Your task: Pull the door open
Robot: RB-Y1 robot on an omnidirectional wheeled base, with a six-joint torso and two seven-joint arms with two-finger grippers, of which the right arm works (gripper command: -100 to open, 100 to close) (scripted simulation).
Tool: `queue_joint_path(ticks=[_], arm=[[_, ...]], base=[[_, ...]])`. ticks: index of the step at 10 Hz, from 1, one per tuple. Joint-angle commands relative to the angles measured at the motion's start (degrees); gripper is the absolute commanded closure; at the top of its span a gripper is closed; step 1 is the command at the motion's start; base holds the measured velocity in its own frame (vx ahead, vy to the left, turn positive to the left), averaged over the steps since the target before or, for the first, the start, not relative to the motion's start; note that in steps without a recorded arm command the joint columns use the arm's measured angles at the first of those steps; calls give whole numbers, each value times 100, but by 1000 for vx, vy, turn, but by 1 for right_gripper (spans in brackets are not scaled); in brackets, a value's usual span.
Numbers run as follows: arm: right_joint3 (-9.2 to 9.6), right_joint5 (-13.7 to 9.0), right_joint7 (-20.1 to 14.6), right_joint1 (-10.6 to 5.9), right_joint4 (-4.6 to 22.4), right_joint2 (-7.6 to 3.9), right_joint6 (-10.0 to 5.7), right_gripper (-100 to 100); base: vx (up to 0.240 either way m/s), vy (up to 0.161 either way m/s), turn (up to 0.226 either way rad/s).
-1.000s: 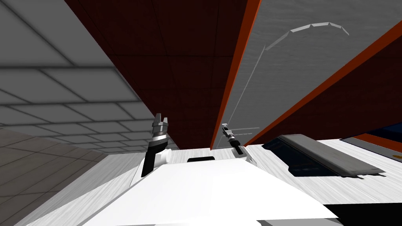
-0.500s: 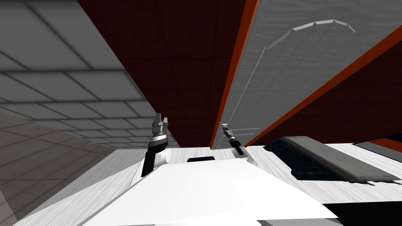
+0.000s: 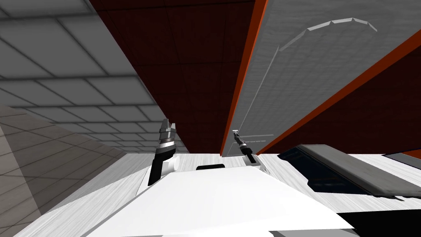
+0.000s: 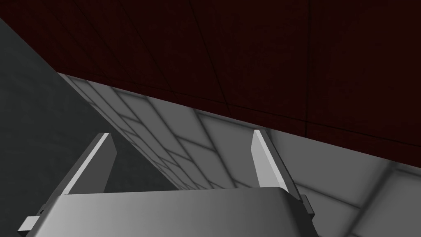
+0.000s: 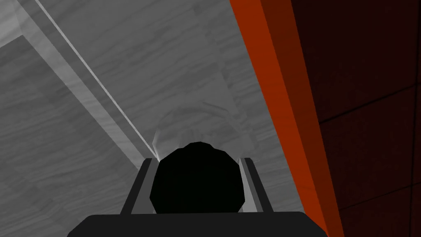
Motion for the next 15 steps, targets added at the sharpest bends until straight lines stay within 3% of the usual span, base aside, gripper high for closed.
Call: queue_joint_path(ticks=[1,2,4,5,6,7,9,10,11,12,13,14,15], arm=[[111,-266,-286,40,-42,10,-48,100],[111,-266,-377,40,-42,10,-48,100],[212,-658,-739,114,-125,-15,-63,100],[212,-665,-838,114,-125,-15,-63,100],[264,-872,-1030,152,-168,-28,-70,100],[264,-872,-1071,152,-168,-28,-70,100],[376,-1282,-1443,234,-260,-56,-86,100],[376,-1316,-1540,234,-260,-56,-86,100],[434,-1545,-1740,277,-307,-71,-95,100],[434,-1545,-1775,277,-307,-71,-95,100],[493,-1778,-1989,320,-355,-85,-103,100],[493,-1778,-2011,320,-355,-85,-103,100],[554,-2022,-2228,365,-406,-101,-112,100]], base=[[-61,-46,101],[-55,-34,49],[-54,-27,89],[-52,-36,39],[-66,-34,93],[-46,-24,48],[-60,-31,99],[-56,-33,51],[-52,-39,88],[-39,-34,48],[-48,-34,87],[-47,-29,62],[-50,-36,106]])
